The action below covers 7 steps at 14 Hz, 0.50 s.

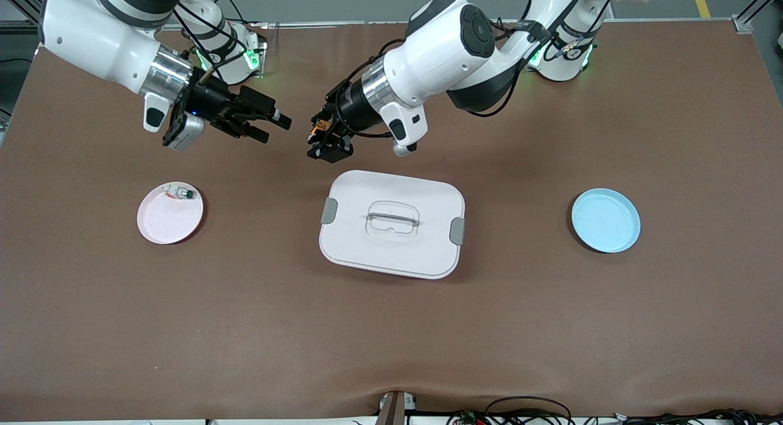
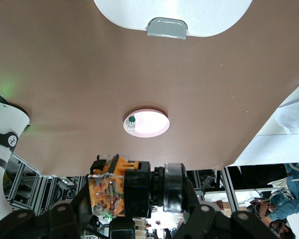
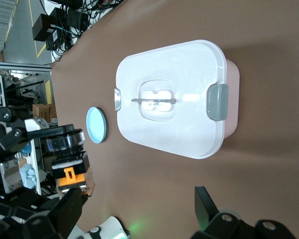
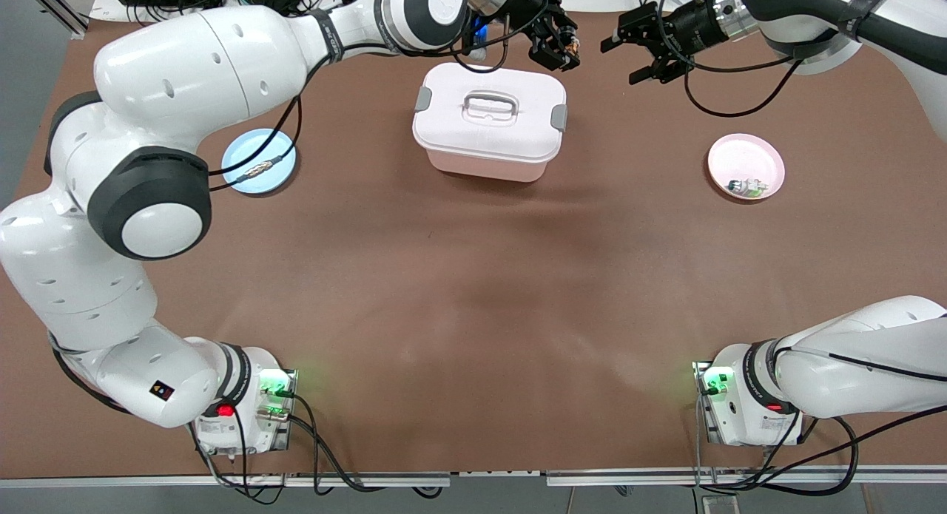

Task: Transfer orange switch to right arm and place
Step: 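Hold the switch up while the right gripper reaches toward it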

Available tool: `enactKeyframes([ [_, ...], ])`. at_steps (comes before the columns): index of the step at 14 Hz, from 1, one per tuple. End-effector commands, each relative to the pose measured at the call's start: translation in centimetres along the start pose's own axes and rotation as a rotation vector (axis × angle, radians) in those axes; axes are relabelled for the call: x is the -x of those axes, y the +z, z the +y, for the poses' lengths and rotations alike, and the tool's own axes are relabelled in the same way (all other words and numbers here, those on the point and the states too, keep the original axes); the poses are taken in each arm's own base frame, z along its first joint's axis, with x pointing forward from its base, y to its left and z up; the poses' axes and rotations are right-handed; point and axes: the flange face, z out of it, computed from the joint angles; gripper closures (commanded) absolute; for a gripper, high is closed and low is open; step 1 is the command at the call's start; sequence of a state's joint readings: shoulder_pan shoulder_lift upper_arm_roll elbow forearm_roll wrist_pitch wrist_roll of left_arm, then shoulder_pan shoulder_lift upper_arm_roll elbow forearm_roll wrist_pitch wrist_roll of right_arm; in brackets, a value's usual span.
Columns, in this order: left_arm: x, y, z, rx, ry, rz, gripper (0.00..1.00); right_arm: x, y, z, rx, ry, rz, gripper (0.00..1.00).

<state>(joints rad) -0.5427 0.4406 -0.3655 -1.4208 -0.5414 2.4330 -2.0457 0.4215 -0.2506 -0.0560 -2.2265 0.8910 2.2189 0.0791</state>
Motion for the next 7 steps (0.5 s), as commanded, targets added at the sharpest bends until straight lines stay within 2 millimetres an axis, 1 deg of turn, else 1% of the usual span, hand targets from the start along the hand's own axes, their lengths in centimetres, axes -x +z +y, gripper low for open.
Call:
enactKeyframes([
  [1, 0.5, -0.3, 0.1, 0.016, -0.004, 0.003, 0.65, -0.1, 1.0, -3.8, -0.035, 0.104, -0.018, 0.00],
  [3, 0.5, -0.3, 0.1, 0.017, -0.002, 0.005, 0.65, -0.5, 2.1, -4.9, -0.026, 0.129, -0.032, 0.00],
  [6, 0.5, -0.3, 0.1, 0.015, -0.005, 0.005, 0.65, -0.1, 3.8, -5.5, -0.012, 0.119, -0.048, 0.00],
  [7, 0.4, -0.3, 0.1, 0.012, -0.005, 0.007, 0.65, -0.1, 3.9, -5.6, -0.003, 0.106, -0.046, 0.00],
])
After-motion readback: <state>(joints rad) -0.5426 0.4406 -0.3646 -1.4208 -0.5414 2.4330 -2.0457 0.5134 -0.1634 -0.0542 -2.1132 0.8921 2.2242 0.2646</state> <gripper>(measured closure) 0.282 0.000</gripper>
